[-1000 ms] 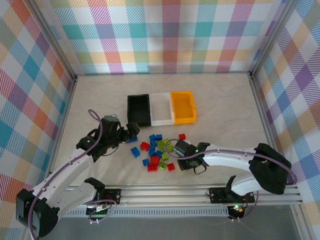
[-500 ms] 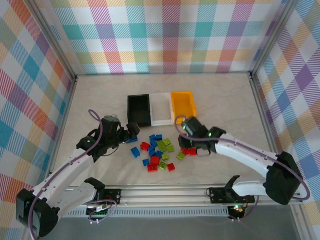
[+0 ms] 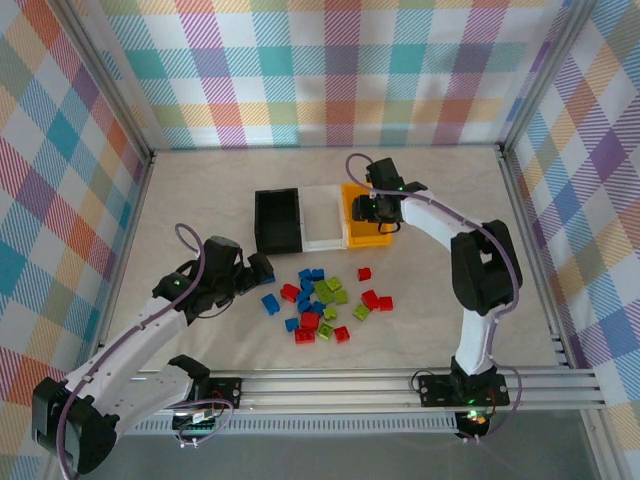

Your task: Sort the legos into containers by color

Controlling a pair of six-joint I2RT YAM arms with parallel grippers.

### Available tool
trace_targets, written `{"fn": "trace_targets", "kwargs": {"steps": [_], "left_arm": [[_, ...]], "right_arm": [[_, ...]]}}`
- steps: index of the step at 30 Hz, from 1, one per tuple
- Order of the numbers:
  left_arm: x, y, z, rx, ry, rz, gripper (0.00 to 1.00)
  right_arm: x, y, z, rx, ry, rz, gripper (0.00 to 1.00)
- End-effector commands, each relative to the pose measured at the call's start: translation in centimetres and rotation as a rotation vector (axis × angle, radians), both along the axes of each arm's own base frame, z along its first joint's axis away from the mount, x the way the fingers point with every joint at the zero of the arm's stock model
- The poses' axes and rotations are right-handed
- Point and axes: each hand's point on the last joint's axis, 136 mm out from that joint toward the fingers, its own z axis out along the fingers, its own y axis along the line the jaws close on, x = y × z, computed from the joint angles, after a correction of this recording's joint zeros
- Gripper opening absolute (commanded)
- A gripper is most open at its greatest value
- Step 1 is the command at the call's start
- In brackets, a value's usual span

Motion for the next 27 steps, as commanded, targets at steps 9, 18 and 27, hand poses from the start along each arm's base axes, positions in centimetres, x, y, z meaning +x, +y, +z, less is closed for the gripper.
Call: {"fn": "trace_targets", "kwargs": {"steps": [9, 18, 27], "left_arm": [[0.6, 1.7, -4.2, 0.172, 0.110, 0.038, 0.95], [5.4, -0.4, -6.8, 0.237, 0.097, -0.027, 1.00], [6.3, 0.6, -9.5, 0.385, 0.187, -0.040, 1.00]], "right_arm": [[-1.6, 1.6, 6.9, 0.102, -0.151, 0.082, 0.71], [-5.7, 0.8, 8.4, 0.126, -0.199, 0.095, 0.71], [-7.0, 0.1, 9.4, 0.141, -0.230, 0.089, 0.71]]}}
